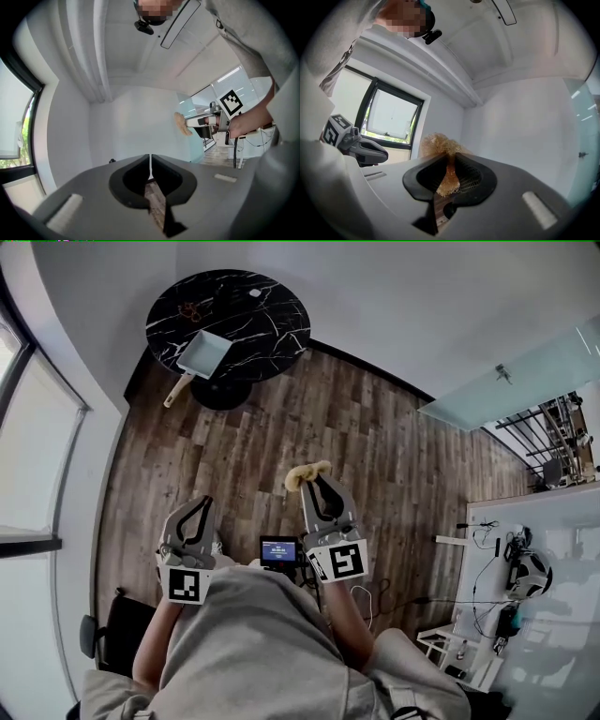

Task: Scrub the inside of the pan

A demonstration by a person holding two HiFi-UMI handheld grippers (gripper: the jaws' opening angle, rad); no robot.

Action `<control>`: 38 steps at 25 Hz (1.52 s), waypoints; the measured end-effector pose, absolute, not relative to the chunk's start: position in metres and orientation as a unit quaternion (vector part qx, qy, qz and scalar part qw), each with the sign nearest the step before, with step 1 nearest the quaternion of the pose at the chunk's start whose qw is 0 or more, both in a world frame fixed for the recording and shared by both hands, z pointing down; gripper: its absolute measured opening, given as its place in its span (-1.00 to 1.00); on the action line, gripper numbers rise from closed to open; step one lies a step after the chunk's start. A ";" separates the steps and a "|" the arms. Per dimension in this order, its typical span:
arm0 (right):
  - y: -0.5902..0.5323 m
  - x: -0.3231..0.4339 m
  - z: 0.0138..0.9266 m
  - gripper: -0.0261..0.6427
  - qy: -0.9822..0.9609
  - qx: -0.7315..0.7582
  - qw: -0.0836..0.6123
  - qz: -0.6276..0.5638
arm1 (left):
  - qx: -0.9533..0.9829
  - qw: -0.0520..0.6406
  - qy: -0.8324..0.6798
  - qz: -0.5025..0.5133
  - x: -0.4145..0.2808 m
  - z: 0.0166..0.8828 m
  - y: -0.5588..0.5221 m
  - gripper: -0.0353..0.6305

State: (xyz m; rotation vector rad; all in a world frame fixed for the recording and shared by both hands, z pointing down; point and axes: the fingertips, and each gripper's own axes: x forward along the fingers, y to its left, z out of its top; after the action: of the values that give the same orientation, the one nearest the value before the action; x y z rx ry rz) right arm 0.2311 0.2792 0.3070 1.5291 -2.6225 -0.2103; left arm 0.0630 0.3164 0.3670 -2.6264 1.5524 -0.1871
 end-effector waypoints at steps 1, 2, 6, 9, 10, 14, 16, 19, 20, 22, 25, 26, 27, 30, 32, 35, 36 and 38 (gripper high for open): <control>0.276 0.225 0.306 -0.71 -0.862 0.500 0.051 -0.070 | -0.856 0.035 0.512 -0.061 0.053 0.369 0.316 -0.86; 0.272 0.219 0.304 -0.71 -0.863 0.498 0.053 -0.071 | -0.854 0.029 0.516 -0.064 0.044 0.372 0.316 -0.86; 0.261 0.199 0.303 -0.71 -0.867 0.491 0.054 -0.065 | -0.847 0.024 0.524 -0.083 0.012 0.382 0.302 -0.86; 0.255 0.187 0.312 -0.71 -0.874 0.477 0.063 -0.064 | -0.836 0.033 0.543 -0.070 -0.004 0.382 0.291 -0.86; 0.251 0.186 0.314 -0.71 -0.876 0.473 0.066 -0.064 | -0.832 0.028 0.550 -0.070 -0.006 0.383 0.288 -0.86; 0.234 0.187 0.319 -0.71 -0.882 0.463 0.066 -0.056 | -0.823 0.013 0.563 -0.074 -0.005 0.392 0.279 -0.86; 0.222 0.188 0.323 -0.71 -0.885 0.459 0.060 -0.051 | -0.822 -0.001 0.564 -0.079 -0.002 0.397 0.271 -0.86; 0.199 0.192 0.336 -0.71 -0.890 0.450 0.059 -0.042 | -0.824 -0.008 0.561 -0.082 0.008 0.402 0.255 -0.86; 0.191 0.195 0.340 -0.71 -0.892 0.447 0.059 -0.040 | -0.823 -0.003 0.562 -0.081 0.011 0.402 0.248 -0.86; 0.174 0.199 0.343 -0.71 -0.895 0.441 0.056 -0.040 | -0.820 -0.003 0.566 -0.082 0.018 0.401 0.233 -0.86; 0.147 0.210 0.346 -0.71 -0.898 0.435 0.049 -0.033 | -0.818 -0.006 0.566 -0.098 0.031 0.397 0.205 -0.86; 0.138 0.217 0.349 -0.71 -0.899 0.435 0.047 -0.027 | -0.820 -0.004 0.563 -0.104 0.038 0.395 0.197 -0.86; 0.129 0.224 0.353 -0.71 -0.899 0.436 0.045 -0.019 | -0.821 -0.003 0.560 -0.109 0.046 0.392 0.189 -0.86; 0.100 0.247 0.372 -0.71 -0.895 0.445 0.026 0.019 | -0.827 -0.010 0.550 -0.116 0.070 0.388 0.166 -0.86; 0.083 0.260 0.384 -0.71 -0.893 0.447 0.019 0.037 | -0.829 -0.020 0.545 -0.122 0.084 0.391 0.152 -0.86; 0.061 0.277 0.398 -0.71 -0.897 0.439 0.031 0.045 | -0.822 -0.035 0.554 -0.126 0.099 0.395 0.135 -0.86; 0.054 0.281 0.400 -0.71 -0.899 0.434 0.038 0.046 | -0.819 -0.040 0.559 -0.125 0.103 0.396 0.129 -0.86; 0.039 0.286 0.404 -0.71 -0.903 0.424 0.049 0.046 | -0.815 -0.043 0.565 -0.125 0.109 0.400 0.120 -0.86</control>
State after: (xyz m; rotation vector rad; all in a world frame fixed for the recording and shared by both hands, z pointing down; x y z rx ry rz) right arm 0.2864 0.0394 0.4040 1.2903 -2.7521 0.1393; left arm 0.1093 0.1199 0.3996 -2.6325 1.8252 -0.4032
